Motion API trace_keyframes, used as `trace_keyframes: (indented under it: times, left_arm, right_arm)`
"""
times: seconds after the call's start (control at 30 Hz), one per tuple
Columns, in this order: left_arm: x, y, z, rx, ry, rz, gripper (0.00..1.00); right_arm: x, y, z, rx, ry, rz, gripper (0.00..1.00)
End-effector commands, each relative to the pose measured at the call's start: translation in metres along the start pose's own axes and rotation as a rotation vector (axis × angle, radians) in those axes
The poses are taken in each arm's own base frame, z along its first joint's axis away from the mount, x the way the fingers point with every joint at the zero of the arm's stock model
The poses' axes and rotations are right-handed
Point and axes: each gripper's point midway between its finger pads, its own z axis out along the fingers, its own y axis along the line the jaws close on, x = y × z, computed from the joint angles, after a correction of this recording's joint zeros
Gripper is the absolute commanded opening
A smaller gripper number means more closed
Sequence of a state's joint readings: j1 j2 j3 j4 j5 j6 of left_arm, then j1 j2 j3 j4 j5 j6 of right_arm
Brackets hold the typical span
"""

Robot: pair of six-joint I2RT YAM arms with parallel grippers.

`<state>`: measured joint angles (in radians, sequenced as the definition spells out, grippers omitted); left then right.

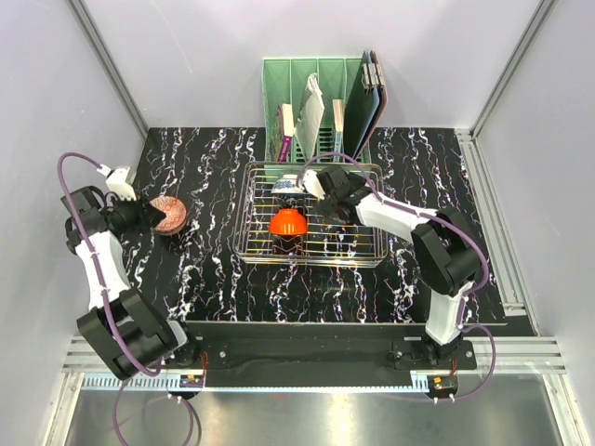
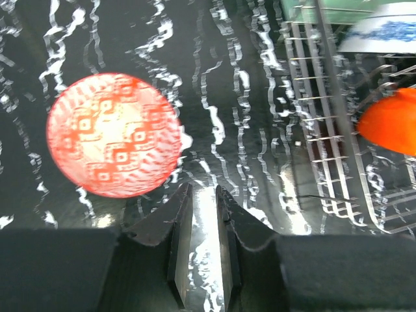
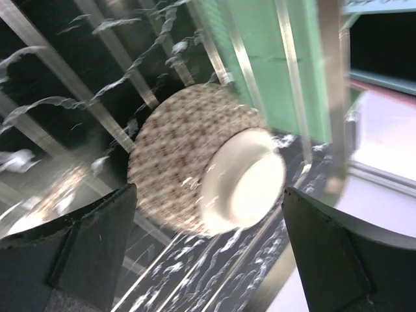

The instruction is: Load the bowls into the dish rack

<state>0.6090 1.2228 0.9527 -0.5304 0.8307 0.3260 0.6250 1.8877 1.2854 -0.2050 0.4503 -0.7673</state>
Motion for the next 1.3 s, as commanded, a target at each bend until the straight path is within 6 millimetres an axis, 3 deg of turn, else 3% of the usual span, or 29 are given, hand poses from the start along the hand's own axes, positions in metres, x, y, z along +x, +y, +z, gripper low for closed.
trace_keyframes:
  times: [0.0, 0.2, 0.33, 0.5, 0.6, 0.73, 0.87, 1.0, 1.1, 1.27]
  left_arm:
    - [0.005, 0.035, 0.008, -0.098, 0.024, 0.006, 0.24]
    - [0.016, 0.068, 0.019, -0.202, 0.082, -0.093, 0.24]
    - [0.023, 0.084, 0.024, -0.253, 0.113, -0.116, 0.24]
    - [0.024, 0.100, 0.023, -0.318, 0.113, -0.119, 0.24]
    - [0.019, 0.103, 0.022, -0.343, 0.104, -0.133, 0.34]
    - [0.010, 0.107, 0.021, -0.356, 0.091, -0.151, 0.36]
    - [0.004, 0.115, 0.021, -0.382, 0.085, -0.161, 0.44]
    - [0.002, 0.127, 0.024, -0.416, 0.093, -0.167, 0.45]
    - [0.003, 0.136, 0.028, -0.429, 0.101, -0.176, 0.59]
    - [0.011, 0.148, 0.040, -0.434, 0.130, -0.201, 0.58]
  right_arm:
    - [-0.017, -0.015, -0.051, -0.096, -0.106, 0.131, 1.00]
    - [-0.029, -0.020, -0.119, -0.210, -0.244, 0.254, 1.00]
    - [-0.031, -0.023, -0.135, -0.237, -0.277, 0.250, 1.00]
    - [-0.029, -0.021, -0.138, -0.249, -0.269, 0.246, 1.00]
    - [-0.028, -0.020, -0.136, -0.250, -0.260, 0.244, 1.00]
    - [-0.027, -0.019, -0.132, -0.247, -0.248, 0.241, 1.00]
    - [-0.027, -0.018, -0.131, -0.251, -0.246, 0.244, 1.00]
    - [-0.028, -0.019, -0.132, -0.251, -0.245, 0.247, 1.00]
    - [-0.028, -0.018, -0.131, -0.255, -0.246, 0.250, 1.00]
    - [-0.029, -0.015, -0.130, -0.267, -0.245, 0.257, 1.00]
